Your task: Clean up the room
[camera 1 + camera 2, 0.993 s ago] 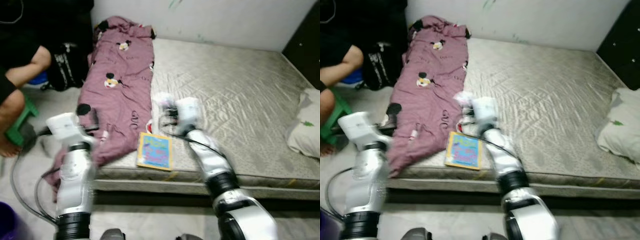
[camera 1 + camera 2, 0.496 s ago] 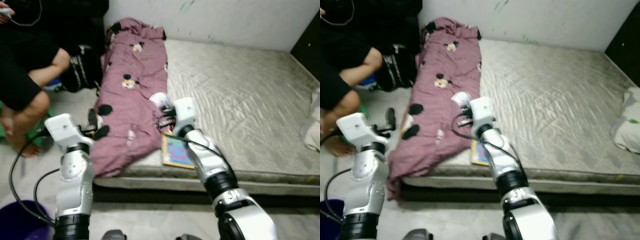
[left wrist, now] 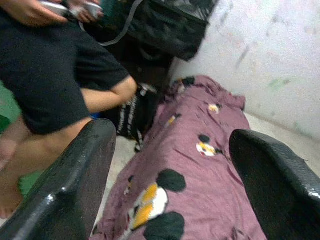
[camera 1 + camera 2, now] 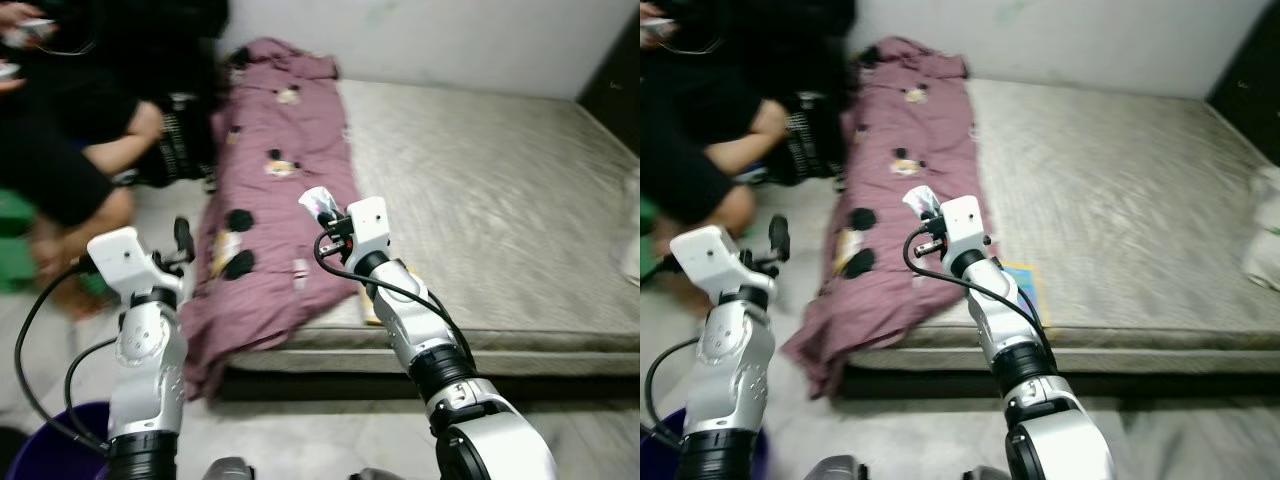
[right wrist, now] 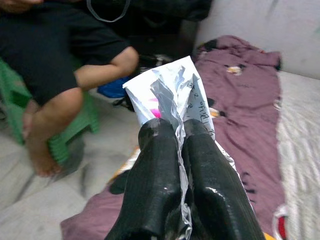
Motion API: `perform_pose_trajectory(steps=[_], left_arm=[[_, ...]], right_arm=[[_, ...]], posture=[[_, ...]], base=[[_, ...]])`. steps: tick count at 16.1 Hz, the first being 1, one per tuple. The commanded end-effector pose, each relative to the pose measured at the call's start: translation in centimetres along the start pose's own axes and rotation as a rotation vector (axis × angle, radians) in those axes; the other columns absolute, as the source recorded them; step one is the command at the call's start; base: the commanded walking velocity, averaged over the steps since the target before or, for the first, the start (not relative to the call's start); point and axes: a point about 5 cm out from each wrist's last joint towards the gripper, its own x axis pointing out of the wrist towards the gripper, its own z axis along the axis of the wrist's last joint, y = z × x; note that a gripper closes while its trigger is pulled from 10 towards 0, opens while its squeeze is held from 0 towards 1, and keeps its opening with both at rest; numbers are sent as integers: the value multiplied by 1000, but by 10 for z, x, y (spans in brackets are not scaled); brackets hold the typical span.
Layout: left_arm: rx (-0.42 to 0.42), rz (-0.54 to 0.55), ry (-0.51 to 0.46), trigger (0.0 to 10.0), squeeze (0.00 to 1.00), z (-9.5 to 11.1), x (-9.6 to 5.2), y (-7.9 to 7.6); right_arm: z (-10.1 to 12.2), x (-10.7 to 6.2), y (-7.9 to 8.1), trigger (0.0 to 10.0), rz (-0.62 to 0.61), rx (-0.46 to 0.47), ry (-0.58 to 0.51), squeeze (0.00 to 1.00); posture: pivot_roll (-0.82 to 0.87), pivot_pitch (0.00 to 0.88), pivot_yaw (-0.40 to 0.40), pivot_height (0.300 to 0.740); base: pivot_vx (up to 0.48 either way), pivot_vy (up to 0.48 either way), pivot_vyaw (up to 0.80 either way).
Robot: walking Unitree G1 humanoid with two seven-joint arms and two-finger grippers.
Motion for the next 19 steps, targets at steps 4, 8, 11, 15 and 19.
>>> perform_pose_trajectory(steps=[4, 8, 11, 15, 19], left_arm=[[-10, -24, 11, 10000, 0, -2, -2, -3], [-33, -28, 30, 10000, 0, -4, -2, -4], [-10, -14, 34, 10000, 0, -4, -4, 4], [45, -3, 22, 10000, 0, 0, -6, 13], [111, -47, -4, 10000, 0, 2, -13, 10]], right_arm=[[-1, -3, -10, 10000, -19, -6, 7, 0], [-1, -3, -10, 10000, -18, -6, 10, 0], [0, -4, -11, 10000, -19, -3, 4, 0], [2, -7, -13, 10000, -36, -8, -18, 0], [-4, -7, 0, 10000, -1, 2, -8, 0]], posture=[[94, 0, -72, 740], [92, 0, -72, 740], [87, 0, -68, 740], [95, 0, -64, 740], [121, 0, -60, 740]], base=[[0, 0, 800], [0, 0, 800], [0, 0, 133], [0, 0, 133], [0, 0, 800]])
